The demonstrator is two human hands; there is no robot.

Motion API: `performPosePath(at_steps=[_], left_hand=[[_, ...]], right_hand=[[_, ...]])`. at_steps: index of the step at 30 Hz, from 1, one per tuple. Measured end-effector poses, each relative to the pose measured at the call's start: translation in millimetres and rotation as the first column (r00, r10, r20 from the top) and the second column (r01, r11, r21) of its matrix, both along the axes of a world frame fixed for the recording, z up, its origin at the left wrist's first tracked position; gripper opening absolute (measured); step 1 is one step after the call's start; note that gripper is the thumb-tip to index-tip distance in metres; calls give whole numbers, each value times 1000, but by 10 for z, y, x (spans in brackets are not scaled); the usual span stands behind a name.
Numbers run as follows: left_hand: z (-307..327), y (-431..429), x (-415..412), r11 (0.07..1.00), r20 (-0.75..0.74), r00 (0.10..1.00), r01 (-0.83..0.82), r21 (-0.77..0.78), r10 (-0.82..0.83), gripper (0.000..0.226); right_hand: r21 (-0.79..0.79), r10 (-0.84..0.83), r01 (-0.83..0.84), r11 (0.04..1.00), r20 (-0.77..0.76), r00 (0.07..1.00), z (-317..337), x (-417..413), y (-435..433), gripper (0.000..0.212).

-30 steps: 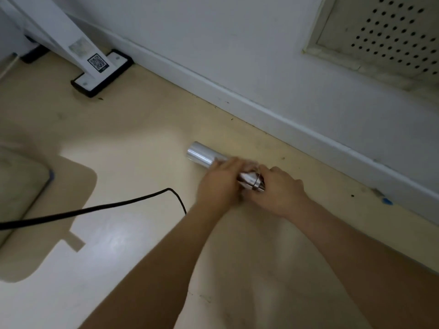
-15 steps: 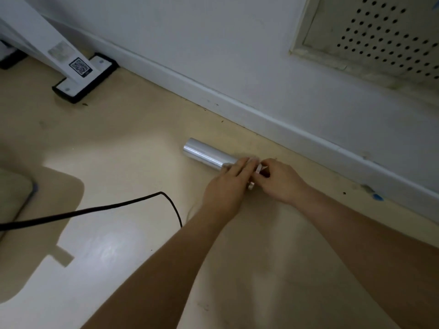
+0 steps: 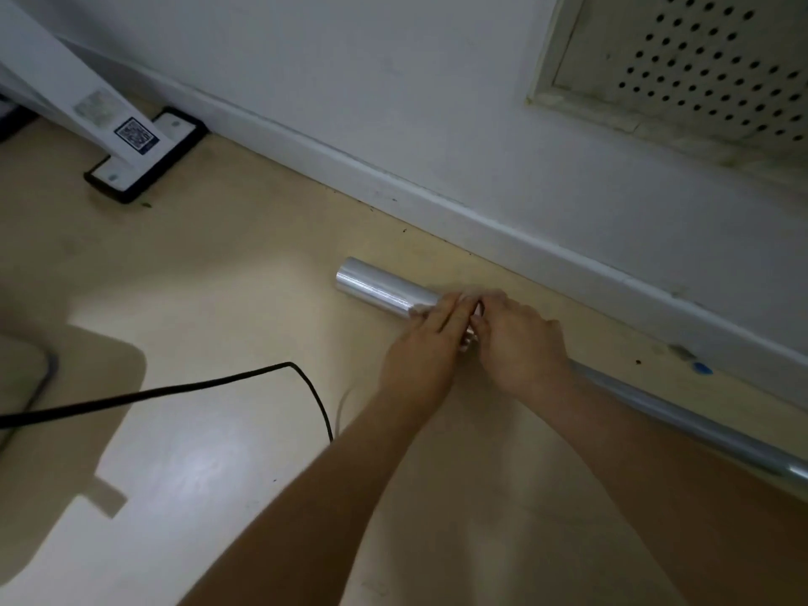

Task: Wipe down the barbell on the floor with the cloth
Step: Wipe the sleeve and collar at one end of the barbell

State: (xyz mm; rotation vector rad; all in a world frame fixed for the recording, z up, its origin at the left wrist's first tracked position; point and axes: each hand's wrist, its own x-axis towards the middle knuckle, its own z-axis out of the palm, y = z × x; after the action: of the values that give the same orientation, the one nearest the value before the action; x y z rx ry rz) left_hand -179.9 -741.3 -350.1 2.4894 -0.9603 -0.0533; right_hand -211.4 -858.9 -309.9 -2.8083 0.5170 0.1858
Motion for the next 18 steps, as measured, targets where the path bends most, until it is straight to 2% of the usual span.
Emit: performPosePath(at_steps=[2, 5, 6, 9, 10, 11, 12, 13, 14, 16, 18], left_hand=[[7, 157, 277, 999, 30, 999, -13, 42, 12, 65], [62, 502, 771, 966, -21, 974, -219, 137, 224, 86], [71, 553, 857, 945, -19, 956, -285, 160, 292, 85], [129, 443, 855, 924, -14, 928, -368, 99, 371, 51], [186, 385, 792, 925, -69, 923, -379, 22, 380, 48], [271, 318, 694, 913, -184, 905, -402, -71, 384, 49], [367, 260, 576, 879, -371, 851, -451, -155, 371, 49], [454, 225, 439, 828, -588, 752, -511, -233, 298, 51], [531, 196, 311, 768, -756, 636, -560, -311, 157, 52], [625, 130, 128, 689, -875, 479, -612, -389, -69, 53], [580, 69, 25, 636, -893, 442, -664, -393, -91, 50]], right_hand=[[-20, 11, -11, 1000, -31, 999, 24, -16, -2, 32], [-20, 21, -23, 1000, -71, 997, 32, -55, 15, 46], [-17, 20, -22, 1000, -85, 996, 18, -57, 18, 49], [14, 7, -5, 1000, -119, 993, -7, -25, -2, 49], [27, -5, 9, 1000, -139, 990, -2, -13, -22, 49], [47, -17, 25, 999, -155, 988, 19, -3, -42, 51], [82, -27, 40, 996, -155, 987, 65, 5, -52, 55], [143, -33, 52, 988, -127, 991, 114, 9, -46, 61], [242, -40, 55, 969, -67, 997, 179, 10, -31, 65], [506, -77, 33, 862, 66, 995, 269, 22, 15, 63], [625, -169, 43, 779, 143, 975, 280, 11, 18, 47]])
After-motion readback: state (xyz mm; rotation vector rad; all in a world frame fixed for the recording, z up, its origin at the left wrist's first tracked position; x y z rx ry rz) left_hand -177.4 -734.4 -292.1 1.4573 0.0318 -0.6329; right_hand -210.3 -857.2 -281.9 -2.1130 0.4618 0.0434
